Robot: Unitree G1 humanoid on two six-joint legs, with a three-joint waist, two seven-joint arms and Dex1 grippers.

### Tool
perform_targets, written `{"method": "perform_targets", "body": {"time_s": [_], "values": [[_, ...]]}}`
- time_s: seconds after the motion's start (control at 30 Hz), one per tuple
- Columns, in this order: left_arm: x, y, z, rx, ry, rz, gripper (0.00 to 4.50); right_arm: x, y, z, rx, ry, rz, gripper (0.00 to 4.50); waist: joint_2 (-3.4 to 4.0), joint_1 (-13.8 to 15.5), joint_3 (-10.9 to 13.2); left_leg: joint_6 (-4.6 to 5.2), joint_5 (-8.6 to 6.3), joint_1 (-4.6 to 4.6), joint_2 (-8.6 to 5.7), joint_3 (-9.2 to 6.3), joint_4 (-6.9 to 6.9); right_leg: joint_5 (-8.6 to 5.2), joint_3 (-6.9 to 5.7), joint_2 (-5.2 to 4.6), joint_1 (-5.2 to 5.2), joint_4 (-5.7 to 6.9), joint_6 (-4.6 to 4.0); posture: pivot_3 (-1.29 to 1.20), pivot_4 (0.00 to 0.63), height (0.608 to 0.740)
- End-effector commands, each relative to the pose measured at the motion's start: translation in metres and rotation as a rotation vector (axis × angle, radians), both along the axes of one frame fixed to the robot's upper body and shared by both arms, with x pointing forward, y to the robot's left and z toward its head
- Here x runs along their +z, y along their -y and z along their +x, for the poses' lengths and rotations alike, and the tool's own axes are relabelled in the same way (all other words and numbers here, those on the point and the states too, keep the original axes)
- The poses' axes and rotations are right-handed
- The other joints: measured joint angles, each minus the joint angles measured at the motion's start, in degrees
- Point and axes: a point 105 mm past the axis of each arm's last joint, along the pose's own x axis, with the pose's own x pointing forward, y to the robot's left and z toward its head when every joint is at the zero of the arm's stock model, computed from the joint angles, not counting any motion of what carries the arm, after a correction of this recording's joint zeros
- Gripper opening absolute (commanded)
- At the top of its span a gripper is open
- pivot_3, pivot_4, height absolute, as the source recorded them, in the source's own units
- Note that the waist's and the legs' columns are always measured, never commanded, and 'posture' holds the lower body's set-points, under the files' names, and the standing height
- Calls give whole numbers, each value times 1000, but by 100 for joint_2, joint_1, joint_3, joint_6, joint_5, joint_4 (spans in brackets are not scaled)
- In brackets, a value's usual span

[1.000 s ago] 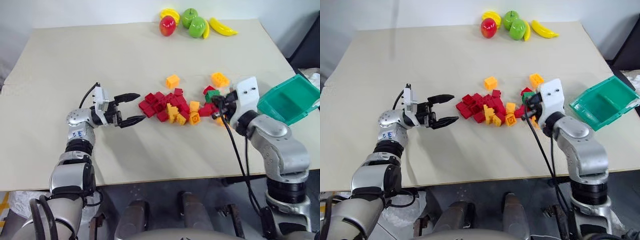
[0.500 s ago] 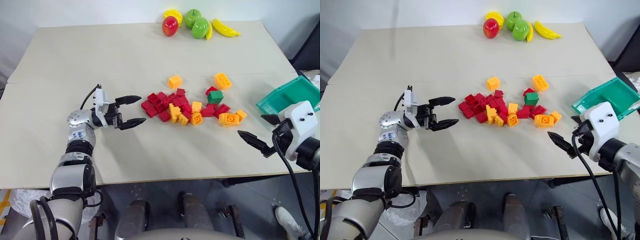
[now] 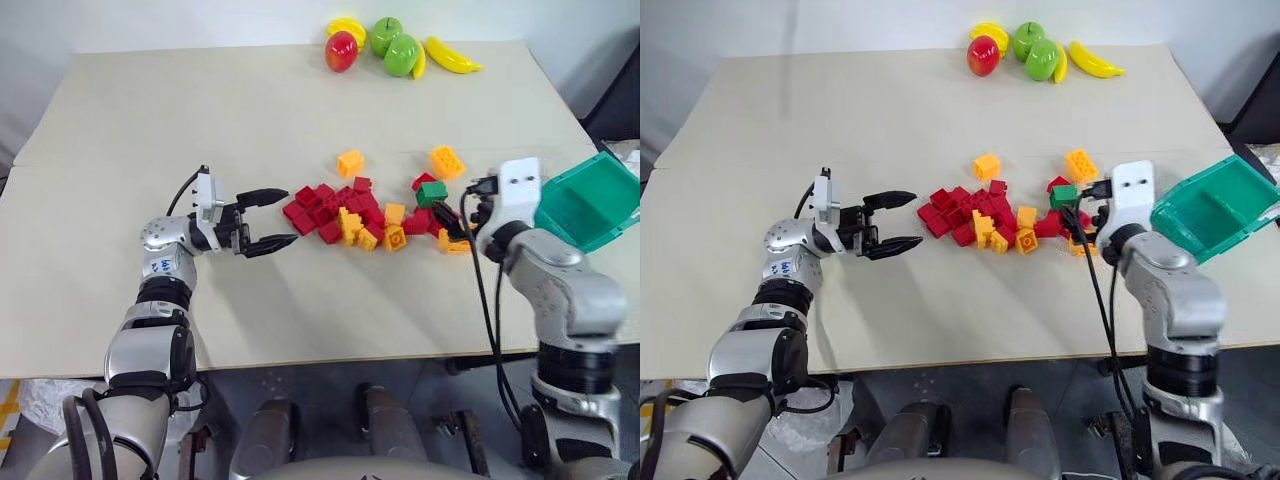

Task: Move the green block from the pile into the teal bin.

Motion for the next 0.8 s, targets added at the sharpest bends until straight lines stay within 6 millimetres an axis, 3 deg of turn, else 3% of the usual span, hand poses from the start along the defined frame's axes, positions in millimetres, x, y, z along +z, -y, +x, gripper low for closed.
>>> {"method": "perform_targets", "body": {"time_s": [0.03,0.2,0.33,0.5,0.63,0.8], "values": [[12,7,-5,-77,52,-3,4500,3,-5,20,-19,33,23,4467,0,-37,0,1,0,0,0,3,0,0,0,0,0,-1,1,0,150,740],[15,9,-4,-77,60,-5,4500,-3,-21,37,18,23,67,4467,0,-55,0,1,-2,0,3,4,-1,1,-2,1,-3,-1,1,0,150,740],[14,9,-3,-72,59,-4,4500,-6,-23,47,5,28,69,4467,0,-97,0,1,-1,1,5,5,0,1,-1,1,-3,2,1,0,150,740],[14,10,-3,-69,57,-7,4500,3,-23,48,-29,70,82,3259,0,-128,0,0,-1,0,9,3,0,1,-1,-1,-3,2,1,0,150,740],[14,12,-2,-70,57,-5,4500,19,-24,33,-16,121,72,2120,1,-156,0,0,-2,-1,14,2,-1,1,-1,-2,-4,2,1,0,150,740],[15,23,-1,-75,68,14,4500,55,-10,-5,-24,222,42,2131,1,-136,0,-1,-4,-8,16,0,-1,1,-1,-3,-10,1,2,0,150,740]]}}
